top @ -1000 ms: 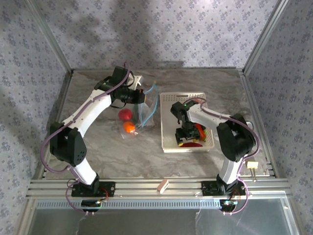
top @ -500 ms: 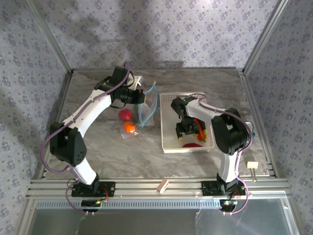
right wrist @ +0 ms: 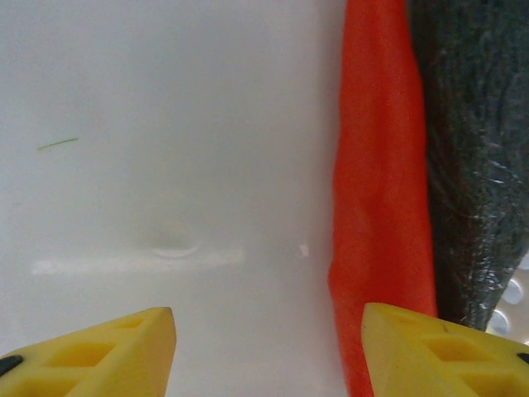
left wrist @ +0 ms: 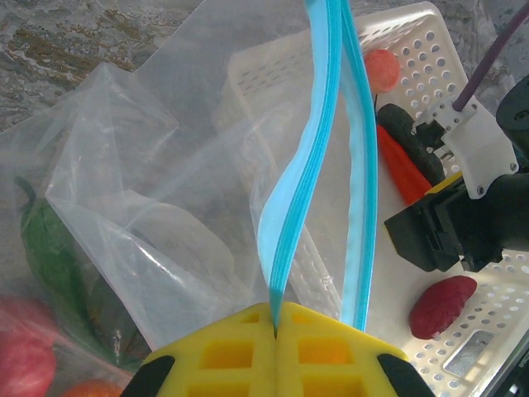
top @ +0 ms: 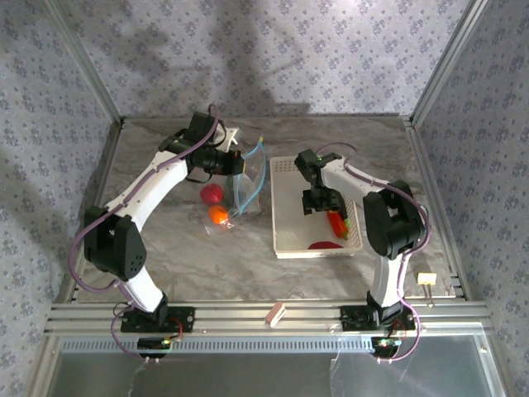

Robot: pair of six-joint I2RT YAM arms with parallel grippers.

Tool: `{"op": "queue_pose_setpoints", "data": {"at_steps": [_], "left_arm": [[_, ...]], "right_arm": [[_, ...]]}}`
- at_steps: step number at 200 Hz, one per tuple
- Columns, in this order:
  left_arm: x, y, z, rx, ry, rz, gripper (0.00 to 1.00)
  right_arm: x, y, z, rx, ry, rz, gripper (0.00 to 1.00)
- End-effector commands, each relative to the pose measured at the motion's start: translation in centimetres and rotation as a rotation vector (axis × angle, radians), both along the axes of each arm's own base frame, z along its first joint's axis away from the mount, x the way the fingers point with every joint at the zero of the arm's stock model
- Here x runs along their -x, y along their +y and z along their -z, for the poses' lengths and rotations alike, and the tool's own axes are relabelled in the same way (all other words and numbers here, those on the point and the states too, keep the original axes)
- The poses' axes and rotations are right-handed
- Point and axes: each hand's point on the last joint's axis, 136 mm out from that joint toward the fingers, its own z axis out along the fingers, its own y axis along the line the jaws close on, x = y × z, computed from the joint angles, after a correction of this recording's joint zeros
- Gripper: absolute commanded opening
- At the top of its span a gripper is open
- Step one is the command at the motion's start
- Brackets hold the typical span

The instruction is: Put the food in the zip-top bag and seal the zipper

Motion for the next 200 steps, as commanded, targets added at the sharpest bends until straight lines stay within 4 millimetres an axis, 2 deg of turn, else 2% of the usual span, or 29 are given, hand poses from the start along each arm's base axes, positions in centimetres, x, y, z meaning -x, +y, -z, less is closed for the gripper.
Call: {"op": "queue_pose_setpoints", "data": {"at_steps": [1,30,95,142,200], "left_arm": [[0.1,0.2,-1.9,0.02,-0.049,0.012,0.04],[0.1,0.3,-2.1,0.02,-0.053,0.012,0.04],[0.0,0.6,-2.1,0.017,-0.056,0.008,0.04],[-0.1,0.7,-2.1,0.016,-0.055,0.005,0.04],[-0.2,0.7,-1.9,0.018,-0.053,0.004,0.04]], "right_arm": [[1.1,-2.6,-0.3,0.081,0.017,0.044,0.6],[1.4,-3.6,0.3,0.117,0.034,0.063,0.6],[0.5,-4.2,1.1,0.155,0.045,0.068,0.62],[0.3,-3.5,1.4,0.128,0.058,0.066,0.63],[0.0,-1.9,2.6,0.057,0.086,0.048,0.47]]}}
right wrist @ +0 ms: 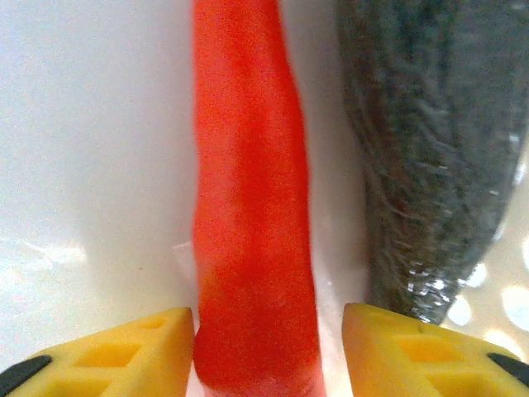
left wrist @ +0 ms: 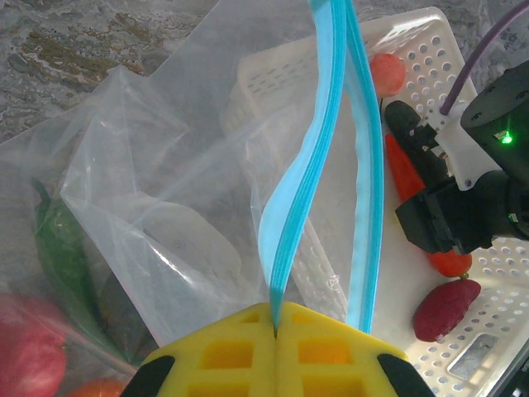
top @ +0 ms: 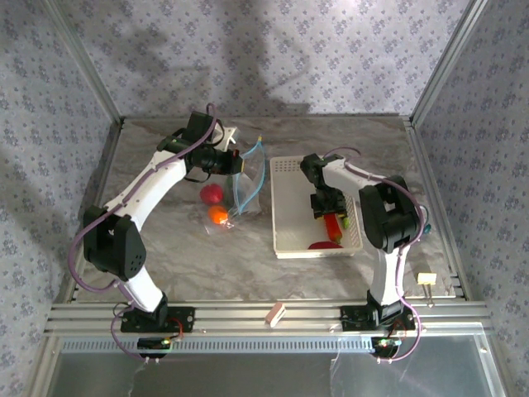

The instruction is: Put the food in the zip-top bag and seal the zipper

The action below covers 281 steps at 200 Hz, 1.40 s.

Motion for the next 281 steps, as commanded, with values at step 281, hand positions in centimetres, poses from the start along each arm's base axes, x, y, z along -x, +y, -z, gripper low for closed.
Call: {"op": "queue_pose_setpoints", "data": {"at_steps": [281], "left_arm": [[0.2,-3.4,-5.2,0.143,-0.058,0.054,0.04]], "right_arm": [[-6.9,16.8,-29.6,-0.85,-1.143,0.025,0.17]]}}
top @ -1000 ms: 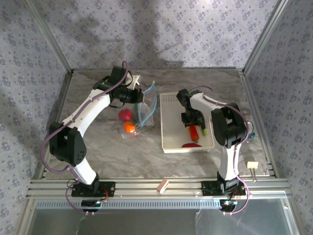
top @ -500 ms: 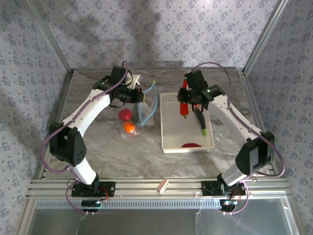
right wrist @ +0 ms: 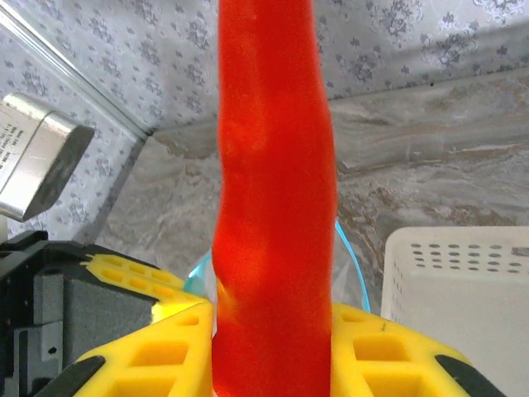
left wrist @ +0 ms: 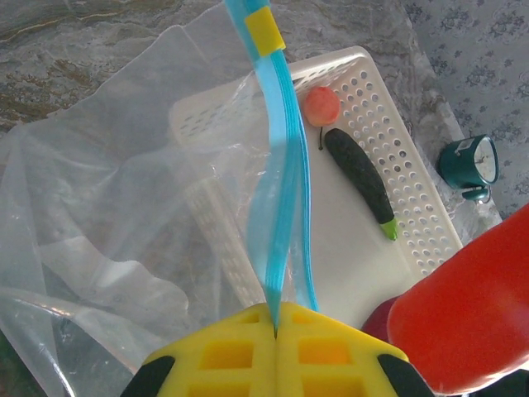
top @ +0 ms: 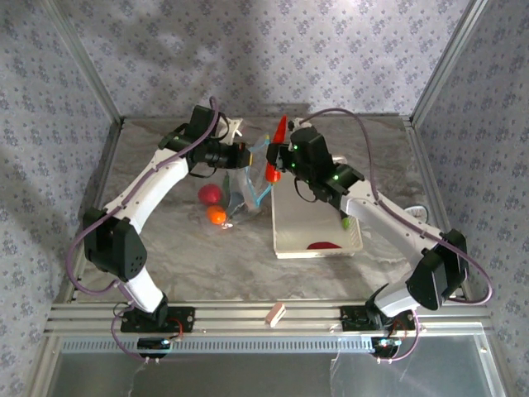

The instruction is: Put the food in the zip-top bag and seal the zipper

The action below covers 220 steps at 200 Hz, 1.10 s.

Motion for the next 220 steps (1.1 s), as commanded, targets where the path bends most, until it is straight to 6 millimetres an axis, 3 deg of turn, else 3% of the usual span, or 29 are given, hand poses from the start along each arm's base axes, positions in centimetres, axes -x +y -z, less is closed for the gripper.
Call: {"op": "queue_pose_setpoints", "data": {"at_steps": [1,33,67,105,162,187,220], "left_arm": [[0.0,-0.9,-1.9,0.047,-0.027,0.022,0.04],[0.0,-1.0,-2.1,0.053,-0.031,0.024,0.04],[-0.1,-1.1,-2.6,0.062,-0.042,0.027,0.04],[-0.1,-0.9,-3.1,0.067,-0.055,0.026,0.05],[-0.3,-0.3,-3.9,0.08,-0.075,0.013,0.05],[-0.4,0.1,-4.2,0.082,-0.084,0.005,0.05],[-0.4,0.4,-4.4,0.083,-0.088,-0.001,0.05]], "right_arm": [[-1.6,-0.6,-2.2,-0.117,-0.089,0.122,0.17],[-2.3,0.2,-0.6,-0.158,-0.081,0.151,0.16],[-2.6,3.0,2.3,-0.162,-0.018,0.115,0.16],[-1.5,5.4,5.6,-0.11,0.043,0.078,0.14],[0.5,5.8,10.0,-0.005,0.167,0.021,0.15],[1.1,5.8,10.9,0.029,0.208,-0.01,0.22],[1.3,5.5,10.6,0.068,0.224,-0.033,0.42]]}}
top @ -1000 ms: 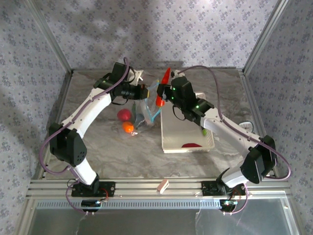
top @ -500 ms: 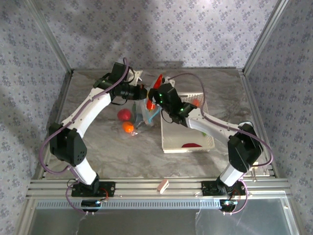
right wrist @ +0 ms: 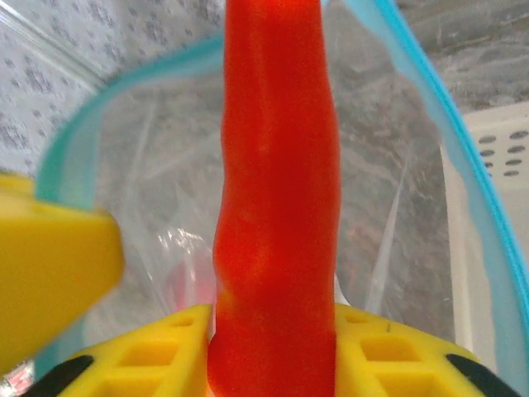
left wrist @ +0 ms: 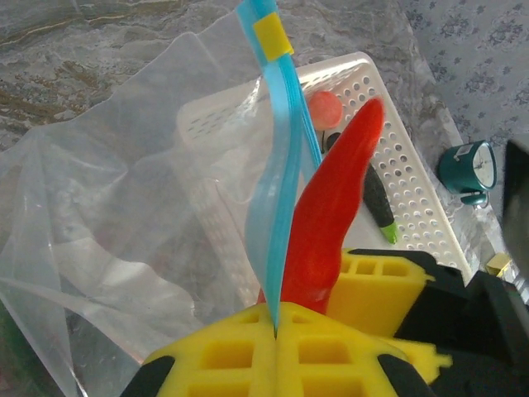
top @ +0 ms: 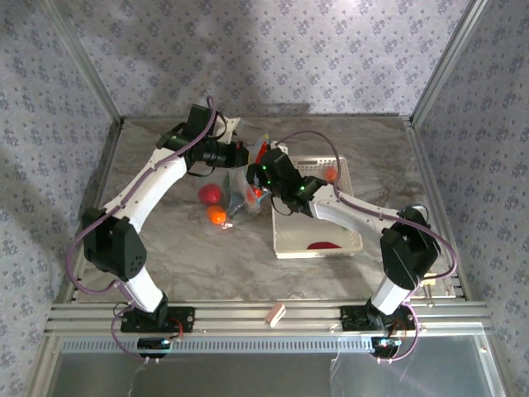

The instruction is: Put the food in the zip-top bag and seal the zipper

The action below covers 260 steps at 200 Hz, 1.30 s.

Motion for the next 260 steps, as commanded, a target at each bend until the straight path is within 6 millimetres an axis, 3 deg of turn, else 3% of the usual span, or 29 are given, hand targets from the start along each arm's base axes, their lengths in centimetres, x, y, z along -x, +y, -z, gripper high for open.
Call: {"op": "queue_pose_setpoints", "data": {"at_steps": [1,36,60,89,118,145,163,190,260], "left_arm": [[-0.1,0.0,-4.2,0.071,-0.089,0.005,0.05],[0.0,0.2,-4.5,0.071,-0.095,0.002,0.05],[0.1,0.3,-4.7,0.07,-0.101,0.001,0.05],[0.3,0.4,-4.8,0.068,-0.102,0.001,0.05],[0.5,0.6,-5.0,0.064,-0.108,0.007,0.05],[0.8,0.7,-5.1,0.053,-0.114,0.014,0.05],[0.9,0.9,-4.8,0.047,-0.11,0.015,0.05],[1.0,0.7,-4.4,0.046,-0.098,0.019,0.05],[1.1,1.1,-3.8,0.026,-0.088,0.02,0.1]], "right_arm": [[0.7,0.1,0.8,0.054,0.045,-0.043,0.43],[0.9,-0.1,0.1,0.09,0.057,-0.07,0.61],[1.0,-0.7,-0.7,0.112,0.041,-0.077,0.62],[1.2,-2.4,-3.4,0.175,-0.036,-0.065,0.62],[1.6,-6.6,-5.7,0.332,-0.057,-0.032,0.61],[2.2,-12.0,-5.7,0.47,0.0,0.014,0.62],[2.3,-14.9,-4.5,0.53,0.074,0.032,0.65],[1.5,-18.7,-0.7,0.603,0.224,0.077,0.65],[-2.8,-22.3,6.3,0.81,0.435,0.163,0.68]]}}
